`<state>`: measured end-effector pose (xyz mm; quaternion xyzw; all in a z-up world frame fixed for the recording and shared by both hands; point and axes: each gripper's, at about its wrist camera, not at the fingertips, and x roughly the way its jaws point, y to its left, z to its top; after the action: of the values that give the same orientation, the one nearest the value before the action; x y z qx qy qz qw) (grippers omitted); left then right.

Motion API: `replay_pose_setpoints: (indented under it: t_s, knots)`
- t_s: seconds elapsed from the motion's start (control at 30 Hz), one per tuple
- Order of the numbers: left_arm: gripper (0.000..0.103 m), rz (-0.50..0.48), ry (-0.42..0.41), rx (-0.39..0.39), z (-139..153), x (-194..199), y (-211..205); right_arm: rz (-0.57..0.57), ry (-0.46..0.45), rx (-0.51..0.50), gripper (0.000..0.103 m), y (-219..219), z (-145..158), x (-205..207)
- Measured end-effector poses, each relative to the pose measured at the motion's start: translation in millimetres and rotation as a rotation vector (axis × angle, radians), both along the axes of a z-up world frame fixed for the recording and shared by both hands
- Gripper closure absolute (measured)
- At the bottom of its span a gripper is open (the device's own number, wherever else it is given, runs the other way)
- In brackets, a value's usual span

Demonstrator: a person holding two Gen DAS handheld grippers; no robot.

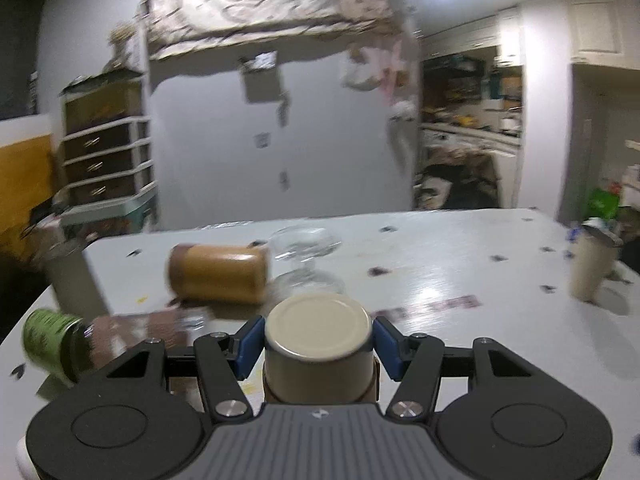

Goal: Flip cup upright
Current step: 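Lift the cup with the left tool and rotate it toward the right tool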

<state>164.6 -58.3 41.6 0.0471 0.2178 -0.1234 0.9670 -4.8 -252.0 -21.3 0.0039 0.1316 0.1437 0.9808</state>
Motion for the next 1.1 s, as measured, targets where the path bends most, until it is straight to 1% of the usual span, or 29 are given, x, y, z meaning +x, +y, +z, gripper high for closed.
replay_pose_setpoints:
  t_s: [0.07, 0.1, 0.13, 0.17, 0.2, 0.23, 0.27, 0.3, 0.37, 0.4, 0.47, 0.5, 0.57, 0.63, 0.73, 0.77, 0.8, 0.87, 0.97, 1.1]
  knots:
    - [0.044, -0.056, -0.014, -0.003, 5, -9, -14, 0.019, -0.003, -0.001, 0.016, 2, 0, 0]
    - [0.044, -0.086, -0.018, -0.004, 6, -13, -20, 0.032, -0.003, -0.001, 0.02, 3, 1, 0]
    - [0.044, -0.119, -0.021, -0.004, 7, -17, -28, 0.044, -0.002, -0.003, 0.028, 4, 1, 1]
    - [0.044, -0.147, -0.02, -0.005, 7, -21, -35, 0.057, 0.0, -0.004, 0.039, 6, 1, 1]
    - [0.044, -0.177, -0.016, -0.01, 6, -24, -42, 0.067, 0.003, -0.005, 0.044, 7, 1, 2]
    - [0.044, -0.209, -0.012, -0.017, 5, -27, -49, 0.079, 0.006, -0.006, 0.052, 8, 0, 3]
    - [0.044, -0.243, -0.008, -0.029, 4, -30, -57, 0.087, 0.011, -0.008, 0.058, 10, 0, 3]
    - [0.044, -0.269, -0.006, -0.043, 3, -33, -63, 0.093, 0.016, -0.009, 0.06, 10, -1, 4]
    - [0.044, -0.318, -0.001, -0.074, 1, -37, -74, 0.107, 0.03, 0.0, 0.071, 10, -2, 6]
    - [0.044, -0.341, 0.001, -0.093, 0, -40, -80, 0.111, 0.038, 0.006, 0.074, 10, -3, 7]
    - [0.044, -0.387, 0.018, -0.13, -4, -41, -91, 0.116, 0.059, 0.026, 0.083, 8, -4, 12]
    - [0.044, -0.41, 0.033, -0.147, -5, -42, -94, 0.113, 0.067, 0.037, 0.084, 8, -6, 14]
    - [0.044, -0.451, 0.066, -0.175, -8, -44, -99, 0.096, 0.086, 0.063, 0.09, 5, -9, 21]
    - [0.044, -0.476, 0.087, -0.185, -11, -46, -100, 0.065, 0.097, 0.079, 0.094, 0, -11, 26]
    - [0.044, -0.48, 0.102, -0.193, -14, -53, -95, 0.008, 0.105, 0.097, 0.097, -9, -14, 29]
    - [0.044, -0.48, 0.108, -0.202, -15, -55, -91, -0.012, 0.107, 0.102, 0.102, -12, -14, 29]
    - [0.044, -0.478, 0.116, -0.211, -16, -58, -85, -0.022, 0.111, 0.112, 0.103, -16, -15, 30]
    - [0.044, -0.474, 0.119, -0.214, -20, -62, -77, -0.035, 0.122, 0.134, 0.103, -22, -15, 30]
    - [0.044, -0.458, 0.119, -0.208, -27, -72, -64, -0.068, 0.129, 0.12, 0.103, -23, -18, 31]
    - [0.044, -0.418, 0.134, -0.203, -37, -82, -53, -0.081, 0.158, 0.122, 0.102, -25, -24, 33]
